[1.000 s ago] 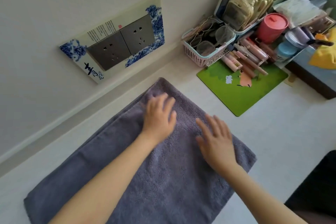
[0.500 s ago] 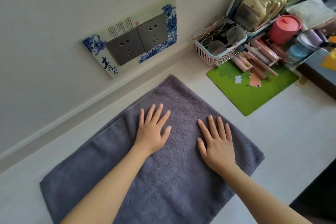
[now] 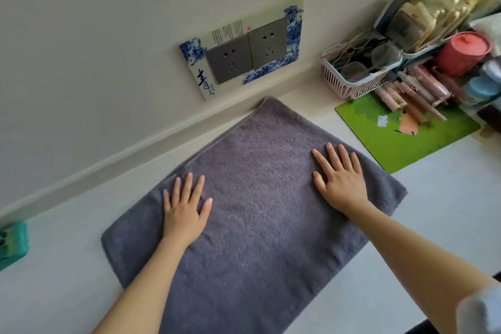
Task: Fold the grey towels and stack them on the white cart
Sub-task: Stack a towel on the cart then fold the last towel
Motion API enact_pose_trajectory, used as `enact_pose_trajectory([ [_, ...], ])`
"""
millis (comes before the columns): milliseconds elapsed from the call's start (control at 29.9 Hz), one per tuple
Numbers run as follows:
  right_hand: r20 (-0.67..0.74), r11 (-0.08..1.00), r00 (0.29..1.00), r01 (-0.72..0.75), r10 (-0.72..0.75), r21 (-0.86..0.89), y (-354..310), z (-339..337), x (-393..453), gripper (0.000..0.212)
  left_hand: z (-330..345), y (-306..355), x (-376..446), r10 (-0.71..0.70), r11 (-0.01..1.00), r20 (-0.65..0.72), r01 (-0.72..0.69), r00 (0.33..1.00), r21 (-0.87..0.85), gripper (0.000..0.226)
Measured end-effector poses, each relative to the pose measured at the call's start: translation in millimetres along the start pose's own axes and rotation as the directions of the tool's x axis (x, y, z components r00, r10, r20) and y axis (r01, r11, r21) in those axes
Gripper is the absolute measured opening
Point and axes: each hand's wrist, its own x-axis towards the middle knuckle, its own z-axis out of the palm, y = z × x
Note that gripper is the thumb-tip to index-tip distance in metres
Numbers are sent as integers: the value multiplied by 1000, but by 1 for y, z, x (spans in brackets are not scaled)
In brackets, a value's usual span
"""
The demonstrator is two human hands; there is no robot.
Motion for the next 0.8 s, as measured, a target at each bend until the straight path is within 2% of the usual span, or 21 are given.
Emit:
enact_pose_trajectory([
  [67,-5,1000,1000,-3,3,-30,-9,-3,-2,62,-1,-11,-5,-265,964,9,265,964,-13,64],
  [100,-6,999,1000,-19,19,-34,-16,-5,-5,59,-7,-9,-7,-333,942,17,333,943,-33,64],
  [134,-5,999,999,-43,43,-17,-28,-7,-10,56,-10,-7,-11,-328,943,1,327,945,-64,64],
  [167,-14,999,999,-46,47,27,-40,-6,-15,53,-11,2,-13,-238,968,-45,233,970,-96,63],
  [200,-47,997,999,-18,22,76,-60,-7,-29,51,-13,9,-24,-98,991,-77,90,992,-104,64],
  [267,-121,980,987,124,-106,154,-102,2,-74,49,-3,15,-53,194,980,-42,-196,980,-42,65],
  [301,-92,956,972,228,-214,184,-117,11,-92,49,5,14,-59,219,976,0,-219,976,-20,65],
  [334,-47,929,949,316,-313,192,-131,19,-123,50,10,4,-71,174,985,24,-174,984,-21,66],
  [367,14,910,920,385,-391,155,-141,26,-147,52,16,-11,-80,79,997,18,-79,997,-17,66],
  [401,51,912,915,391,-400,126,-143,33,-166,55,20,-28,-88,-16,999,22,17,1000,-35,67],
  [434,83,929,928,354,-364,112,-140,39,-176,57,22,-44,-93,-105,993,1,104,995,-57,69],
  [468,41,952,952,301,-304,57,-137,41,-182,58,21,-60,-98,-157,986,4,157,988,-62,70],
  [501,-11,972,972,235,-235,27,-148,43,-197,57,19,-85,-115,-168,983,-18,166,986,-74,72],
  [601,10,999,1000,20,-20,44,-162,34,-200,51,10,-96,-123,-175,980,41,178,984,-86,63],
  [668,-9,982,999,-39,41,184,-197,24,-222,47,7,-102,-140,-53,990,-27,49,998,-134,52],
  [701,-60,960,998,1,17,280,-206,23,-228,42,6,-96,-142,28,982,-107,-47,994,-180,45],
  [768,-140,888,984,163,-112,430,-247,28,-268,39,11,-111,-175,229,902,-234,-296,945,-312,36],
  [801,-69,852,977,209,-201,479,-257,30,-276,43,13,-110,-182,298,838,-253,-379,921,-392,35],
])
